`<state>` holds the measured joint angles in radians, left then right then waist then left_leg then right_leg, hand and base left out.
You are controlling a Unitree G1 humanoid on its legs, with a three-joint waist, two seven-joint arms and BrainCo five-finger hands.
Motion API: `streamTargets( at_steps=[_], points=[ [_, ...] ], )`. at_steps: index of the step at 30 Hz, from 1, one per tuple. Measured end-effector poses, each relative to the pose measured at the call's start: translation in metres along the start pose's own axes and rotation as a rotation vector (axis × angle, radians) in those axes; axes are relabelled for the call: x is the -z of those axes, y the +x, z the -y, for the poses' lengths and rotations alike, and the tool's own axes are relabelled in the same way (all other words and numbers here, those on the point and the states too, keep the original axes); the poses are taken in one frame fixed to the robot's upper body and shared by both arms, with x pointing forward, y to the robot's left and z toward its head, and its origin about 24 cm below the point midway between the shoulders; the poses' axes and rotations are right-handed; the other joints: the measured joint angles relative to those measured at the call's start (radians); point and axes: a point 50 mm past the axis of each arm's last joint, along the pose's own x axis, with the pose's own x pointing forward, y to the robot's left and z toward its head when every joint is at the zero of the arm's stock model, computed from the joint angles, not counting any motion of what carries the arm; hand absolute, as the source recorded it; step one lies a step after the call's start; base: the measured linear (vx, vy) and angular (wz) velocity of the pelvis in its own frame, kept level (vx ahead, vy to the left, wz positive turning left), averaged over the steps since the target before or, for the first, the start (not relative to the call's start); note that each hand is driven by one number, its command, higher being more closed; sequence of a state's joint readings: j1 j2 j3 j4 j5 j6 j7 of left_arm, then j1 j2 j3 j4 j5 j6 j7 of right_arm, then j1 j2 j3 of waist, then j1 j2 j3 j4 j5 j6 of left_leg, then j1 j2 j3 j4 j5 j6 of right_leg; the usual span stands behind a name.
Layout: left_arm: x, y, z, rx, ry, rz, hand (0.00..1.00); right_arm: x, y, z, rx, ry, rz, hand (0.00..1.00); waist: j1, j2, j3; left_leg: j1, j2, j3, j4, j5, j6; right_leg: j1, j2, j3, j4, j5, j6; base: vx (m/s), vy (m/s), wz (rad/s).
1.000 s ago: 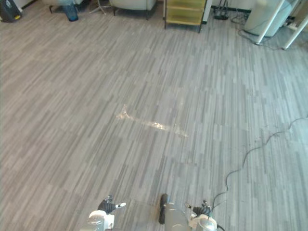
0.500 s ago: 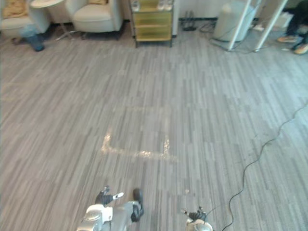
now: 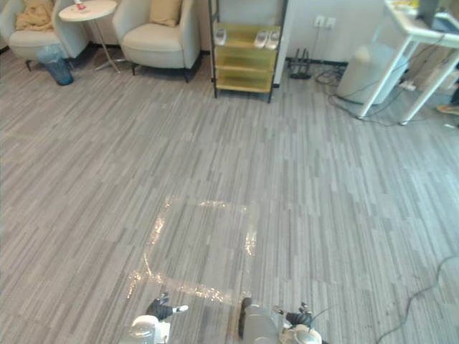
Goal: Pick up cushions and gather them together orderly.
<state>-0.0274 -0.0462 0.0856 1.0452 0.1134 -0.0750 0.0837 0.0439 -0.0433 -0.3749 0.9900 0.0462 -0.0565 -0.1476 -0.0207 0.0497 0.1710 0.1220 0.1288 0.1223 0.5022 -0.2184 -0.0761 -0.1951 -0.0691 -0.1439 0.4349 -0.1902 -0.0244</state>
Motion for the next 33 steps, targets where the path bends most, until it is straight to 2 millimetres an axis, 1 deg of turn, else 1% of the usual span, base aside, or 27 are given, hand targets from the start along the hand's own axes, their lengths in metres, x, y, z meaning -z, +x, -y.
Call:
streamTargets(
  at_steps=[1, 2, 3, 4, 7, 8, 9, 11, 12, 13, 14, 15, 17, 18, 19, 20, 21, 22, 23, 24, 25, 26, 27, 28, 29, 31, 33],
  points=[
    [0.000, 0.000, 0.001, -0.001, -0.012, 0.001, 0.00, 0.001, 0.000, 0.000, 0.001, 0.001, -0.004, 0.00, 0.000, 0.000, 0.002, -0.032, 0.014, 0.001, 0.091, 0.029, 0.001, 0.025, 0.000, -0.010, -0.011, -0.007, -0.004, 0.41, -0.277, 0.55],
    [0.000, -0.001, -0.001, -0.008, -0.020, 0.007, 0.00, 0.005, -0.002, 0.000, -0.005, 0.000, -0.007, 0.00, 0.010, -0.008, 0.013, -0.144, 0.079, 0.024, 0.351, 0.069, 0.026, 0.112, 0.017, -0.022, -0.054, -0.034, -0.022, 0.38, -0.231, 0.27],
    [-0.006, -0.001, -0.004, -0.021, -0.030, 0.035, 0.00, 0.007, -0.004, -0.002, -0.014, 0.004, -0.007, 0.00, 0.027, -0.008, 0.024, -0.217, 0.135, 0.070, 0.503, 0.061, 0.034, 0.192, 0.030, -0.031, -0.086, -0.060, -0.035, 0.35, -0.198, 0.22],
    [-0.007, -0.001, -0.005, -0.026, -0.036, 0.046, 0.00, 0.008, -0.004, -0.003, -0.019, 0.002, -0.014, 0.00, 0.031, -0.012, 0.025, -0.251, 0.146, 0.092, 0.524, 0.052, 0.038, 0.227, 0.029, -0.035, -0.099, -0.073, -0.036, 0.33, -0.150, 0.08],
    [-0.010, -0.002, -0.005, -0.026, -0.035, 0.067, 0.00, 0.009, -0.005, -0.007, -0.029, 0.001, -0.017, 0.00, 0.034, -0.013, 0.025, -0.337, 0.146, 0.189, 0.366, 0.020, 0.035, 0.318, 0.016, -0.038, -0.157, -0.096, -0.016, 0.36, -0.085, -0.03],
    [-0.013, -0.002, -0.004, -0.022, -0.030, 0.078, 0.00, 0.009, -0.006, -0.009, -0.033, 0.008, -0.020, 0.00, 0.037, -0.014, 0.025, -0.365, 0.104, 0.219, 0.157, 0.014, 0.027, 0.357, 0.002, -0.033, -0.192, -0.105, -0.001, 0.40, 0.022, -0.13],
    [-0.013, -0.002, -0.003, -0.018, -0.024, 0.080, 0.00, 0.011, -0.006, -0.010, -0.030, 0.014, -0.025, 0.00, 0.040, -0.015, 0.025, -0.370, 0.069, 0.220, 0.026, 0.028, 0.014, 0.379, -0.005, -0.029, -0.215, -0.110, 0.007, 0.43, 0.043, -0.17],
    [-0.014, -0.002, -0.002, -0.014, -0.017, 0.083, 0.00, 0.013, -0.006, -0.009, -0.020, 0.032, -0.033, 0.00, 0.046, -0.015, 0.025, -0.366, 0.025, 0.206, -0.135, 0.072, 0.006, 0.408, -0.013, -0.017, -0.240, -0.119, 0.027, 0.44, 0.107, -0.29],
    [-0.014, -0.001, -0.002, -0.009, -0.011, 0.081, 0.00, 0.016, -0.006, -0.008, -0.012, 0.036, -0.051, 0.00, 0.061, -0.018, 0.020, -0.362, -0.023, 0.147, -0.228, 0.214, 0.021, 0.439, -0.017, 0.022, -0.265, -0.137, 0.061, 0.51, 0.185, -0.51],
    [-0.015, -0.001, -0.004, -0.013, -0.006, 0.082, 0.00, 0.020, -0.007, -0.009, -0.013, 0.035, -0.066, 0.00, 0.067, -0.038, 0.013, -0.364, -0.037, 0.148, -0.220, 0.221, 0.052, 0.445, -0.031, 0.045, -0.267, -0.141, 0.070, 0.53, 0.184, -0.47],
    [-0.016, 0.000, -0.007, -0.018, 0.003, 0.083, 0.00, 0.021, -0.007, -0.012, -0.019, 0.036, -0.075, 0.00, 0.067, -0.050, 0.002, -0.364, -0.050, 0.155, -0.217, 0.208, 0.063, 0.444, -0.046, 0.052, -0.267, -0.136, 0.080, 0.55, 0.177, -0.12],
    [-0.015, 0.001, -0.009, -0.013, 0.030, 0.070, 0.00, 0.023, -0.008, -0.015, -0.030, 0.037, -0.084, 0.00, 0.055, -0.075, -0.007, -0.370, -0.060, 0.172, -0.179, 0.171, 0.077, 0.429, -0.071, 0.082, -0.241, -0.109, 0.114, 0.55, 0.174, -0.01],
    [-0.015, 0.002, -0.011, -0.015, 0.042, 0.072, 0.00, 0.025, -0.009, -0.017, -0.033, 0.037, -0.091, 0.00, 0.058, -0.091, -0.012, -0.363, -0.067, 0.182, -0.140, 0.124, 0.091, 0.389, -0.077, 0.139, -0.130, -0.085, 0.118, 0.50, 0.195, -0.03],
    [-0.016, 0.002, -0.011, -0.009, 0.061, 0.074, 0.00, 0.024, -0.009, -0.017, -0.037, 0.032, -0.085, 0.00, 0.055, -0.093, -0.013, -0.335, -0.073, 0.186, -0.142, 0.095, 0.100, 0.315, -0.080, 0.167, 0.034, -0.047, 0.151, 0.55, 0.207, -0.10],
    [-0.012, 0.002, -0.012, -0.005, 0.084, 0.057, 0.00, 0.021, -0.008, -0.020, -0.049, 0.032, -0.079, 0.00, 0.054, -0.088, -0.009, -0.268, -0.080, 0.184, -0.181, 0.064, 0.099, 0.215, -0.086, 0.178, 0.270, -0.003, 0.216, 0.45, 0.167, -0.11],
    [-0.011, 0.002, -0.013, -0.005, 0.088, 0.052, 0.00, 0.021, -0.008, -0.021, -0.051, 0.033, -0.078, 0.00, 0.053, -0.088, -0.009, -0.253, -0.082, 0.183, -0.188, 0.059, 0.098, 0.199, -0.088, 0.175, 0.314, -0.012, 0.214, 0.32, 0.090, -0.10],
    [-0.007, 0.002, -0.016, -0.012, 0.090, 0.032, 0.00, 0.019, -0.008, -0.019, -0.049, 0.033, -0.071, 0.00, 0.052, -0.085, -0.004, -0.181, -0.093, 0.182, -0.228, 0.052, 0.100, 0.147, -0.090, 0.155, 0.434, -0.051, 0.183, 0.35, 0.061, 0.02],
    [-0.004, 0.001, -0.018, -0.018, 0.093, 0.020, 0.00, 0.015, -0.006, -0.015, -0.046, 0.018, -0.050, 0.00, 0.045, -0.067, 0.007, -0.084, -0.093, 0.178, -0.293, 0.052, 0.100, 0.103, -0.088, 0.094, 0.470, -0.091, 0.134, 0.42, 0.063, 0.06],
    [-0.004, 0.001, -0.019, -0.018, 0.093, 0.020, 0.00, 0.014, -0.005, -0.015, -0.046, 0.014, -0.045, 0.00, 0.039, -0.059, 0.008, -0.065, -0.092, 0.178, -0.309, 0.052, 0.100, 0.089, -0.089, 0.071, 0.464, -0.098, 0.122, 0.35, 0.018, 0.20],
    [-0.002, 0.001, -0.020, -0.023, 0.093, 0.016, 0.00, 0.010, -0.005, -0.016, -0.051, 0.011, -0.033, 0.00, 0.032, -0.056, 0.010, -0.026, -0.089, 0.172, -0.342, 0.053, 0.099, 0.062, -0.090, 0.010, 0.404, -0.115, 0.092, 0.31, -0.075, 0.31],
    [-0.001, 0.001, -0.021, -0.027, 0.088, 0.011, 0.00, 0.008, -0.004, -0.018, -0.057, 0.011, -0.030, 0.00, 0.029, -0.059, 0.009, 0.006, -0.086, 0.171, -0.365, 0.053, 0.098, 0.029, -0.087, -0.038, 0.290, -0.121, 0.085, 0.24, -0.078, 0.33],
    [0.000, 0.000, -0.021, -0.027, 0.086, 0.009, 0.00, 0.007, -0.004, -0.019, -0.059, 0.012, -0.029, 0.00, 0.028, -0.060, 0.010, 0.009, -0.086, 0.171, -0.368, 0.053, 0.098, 0.019, -0.086, -0.048, 0.246, -0.118, 0.081, 0.28, -0.133, 0.31],
    [0.002, 0.000, -0.021, -0.027, 0.083, 0.005, 0.00, 0.007, -0.004, -0.020, -0.060, 0.012, -0.029, 0.00, 0.027, -0.067, 0.008, 0.024, -0.088, 0.172, -0.376, 0.049, 0.075, 0.009, -0.080, -0.060, 0.099, -0.068, 0.079, 0.18, -0.098, 0.23],
    [0.002, 0.000, -0.022, -0.030, 0.083, 0.006, 0.00, 0.009, -0.004, -0.020, -0.061, 0.013, -0.033, 0.00, 0.027, -0.080, 0.004, 0.027, -0.098, 0.168, -0.378, 0.041, 0.056, 0.006, -0.074, -0.056, -0.008, 0.011, 0.071, 0.34, -0.182, 0.14],
    [0.004, 0.000, -0.022, -0.029, 0.079, -0.007, 0.00, 0.007, -0.003, -0.017, -0.050, 0.015, -0.034, 0.00, 0.029, -0.058, 0.011, 0.035, -0.079, 0.143, -0.380, 0.028, 0.029, 0.018, -0.046, -0.049, -0.037, 0.054, 0.025, 0.26, -0.152, 0.01],
    [0.007, -0.001, -0.017, -0.020, 0.066, -0.016, 0.00, 0.006, -0.002, -0.013, -0.041, 0.013, -0.035, 0.00, 0.029, -0.039, 0.003, 0.036, -0.062, 0.143, -0.378, 0.025, 0.024, 0.028, -0.022, -0.044, -0.059, 0.044, 0.017, 0.25, -0.165, -0.11],
    [0.005, 0.000, -0.017, -0.024, 0.036, -0.013, 0.00, 0.008, -0.002, -0.010, -0.021, 0.044, -0.034, 0.00, 0.023, -0.034, 0.015, 0.008, -0.018, 0.136, -0.213, 0.007, -0.003, 0.103, -0.007, -0.069, -0.100, 0.024, 0.002, 0.26, -0.204, 0.11]
  ],
)
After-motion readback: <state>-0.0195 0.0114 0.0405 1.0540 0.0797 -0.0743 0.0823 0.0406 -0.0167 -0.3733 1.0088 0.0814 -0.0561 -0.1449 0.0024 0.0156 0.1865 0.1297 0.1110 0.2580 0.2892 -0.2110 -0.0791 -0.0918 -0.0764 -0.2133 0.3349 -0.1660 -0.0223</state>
